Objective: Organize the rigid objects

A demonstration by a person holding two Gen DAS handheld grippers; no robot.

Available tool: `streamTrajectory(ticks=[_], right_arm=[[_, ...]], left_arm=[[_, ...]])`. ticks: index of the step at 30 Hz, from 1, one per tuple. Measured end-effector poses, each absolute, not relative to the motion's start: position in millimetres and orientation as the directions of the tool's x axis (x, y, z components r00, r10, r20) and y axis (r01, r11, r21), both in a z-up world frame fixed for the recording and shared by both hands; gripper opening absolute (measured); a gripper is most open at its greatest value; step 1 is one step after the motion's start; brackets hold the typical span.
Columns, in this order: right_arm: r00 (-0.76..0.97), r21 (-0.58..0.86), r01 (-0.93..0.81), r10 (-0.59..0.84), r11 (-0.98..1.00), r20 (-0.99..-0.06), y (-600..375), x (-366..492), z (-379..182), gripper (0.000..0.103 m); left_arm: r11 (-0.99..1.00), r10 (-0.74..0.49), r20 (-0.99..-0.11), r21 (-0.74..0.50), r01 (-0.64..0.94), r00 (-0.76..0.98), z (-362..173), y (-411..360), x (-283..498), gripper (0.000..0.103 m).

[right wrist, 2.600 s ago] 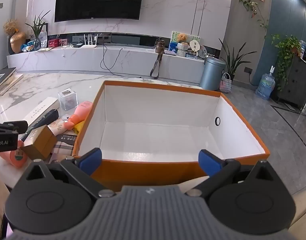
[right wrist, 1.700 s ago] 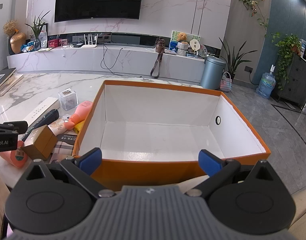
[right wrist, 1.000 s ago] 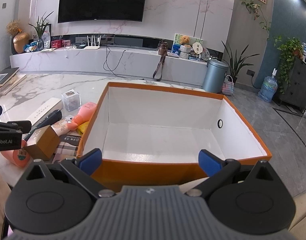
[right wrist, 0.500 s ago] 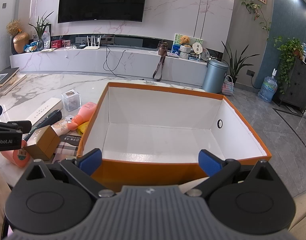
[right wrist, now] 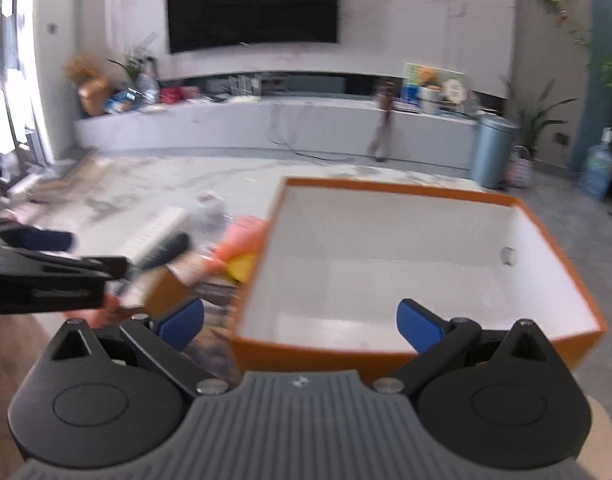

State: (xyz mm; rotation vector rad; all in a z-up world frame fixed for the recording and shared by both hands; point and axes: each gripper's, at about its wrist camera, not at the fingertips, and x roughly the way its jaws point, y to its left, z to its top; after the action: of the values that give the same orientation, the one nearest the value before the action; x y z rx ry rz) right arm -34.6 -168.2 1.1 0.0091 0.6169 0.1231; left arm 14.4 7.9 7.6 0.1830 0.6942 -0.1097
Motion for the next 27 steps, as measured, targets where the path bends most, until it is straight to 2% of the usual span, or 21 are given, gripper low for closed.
streamTrajectory(ticks=[2, 6, 8, 10, 13, 15, 18, 19, 23, 27], right_arm=[[0.815, 0.034, -0.141, 0.136, 0.989, -0.563, -163, -32, 5, 0.101], [0.800, -0.059, -0.179, 0.110, 0.982, -0.589, -142, -16, 13, 0.101], [0.791, -0.081, -0.240, 0.147, 0.967, -0.594, -130, -6, 17, 0.101], [0.773, -0.078, -0.297, 0.191, 0.952, -0.605, -120, 5, 21, 0.096], [0.737, -0.076, -0.371, 0.244, 0.926, -0.630, -103, 20, 19, 0.085], [0.710, -0.083, -0.418, 0.268, 0.905, -0.651, -88, 30, 13, 0.085], [0.658, -0.097, -0.483, 0.288, 0.870, -0.696, -67, 42, 1, 0.075], [0.638, -0.095, -0.505, 0.297, 0.858, -0.710, -61, 46, -3, 0.075], [0.573, -0.105, -0.579, 0.312, 0.809, -0.757, -42, 62, -23, 0.075], [0.523, -0.112, -0.628, 0.311, 0.770, -0.794, -29, 72, -36, 0.076]], left_arm=[[0.980, -0.062, -0.656, 0.102, 0.170, 0.752, 11, 12, 19, 0.075], [0.977, -0.122, -0.692, 0.042, 0.208, 0.711, 18, 24, 32, 0.059], [0.972, -0.155, -0.715, 0.012, 0.233, 0.681, 20, 31, 42, 0.050], [0.969, -0.176, -0.742, -0.015, 0.247, 0.647, 21, 38, 51, 0.042], [0.974, -0.171, -0.785, -0.045, 0.221, 0.596, 18, 51, 65, 0.042], [0.976, -0.169, -0.811, -0.058, 0.212, 0.560, 15, 59, 74, 0.042], [0.983, -0.136, -0.864, -0.059, 0.172, 0.485, 7, 70, 87, 0.042], [0.985, -0.128, -0.876, -0.056, 0.165, 0.466, 5, 73, 90, 0.042], [0.978, -0.102, -0.922, -0.024, 0.208, 0.373, -3, 79, 98, 0.049], [0.978, -0.081, -0.953, -0.019, 0.209, 0.291, -15, 83, 102, 0.065]])
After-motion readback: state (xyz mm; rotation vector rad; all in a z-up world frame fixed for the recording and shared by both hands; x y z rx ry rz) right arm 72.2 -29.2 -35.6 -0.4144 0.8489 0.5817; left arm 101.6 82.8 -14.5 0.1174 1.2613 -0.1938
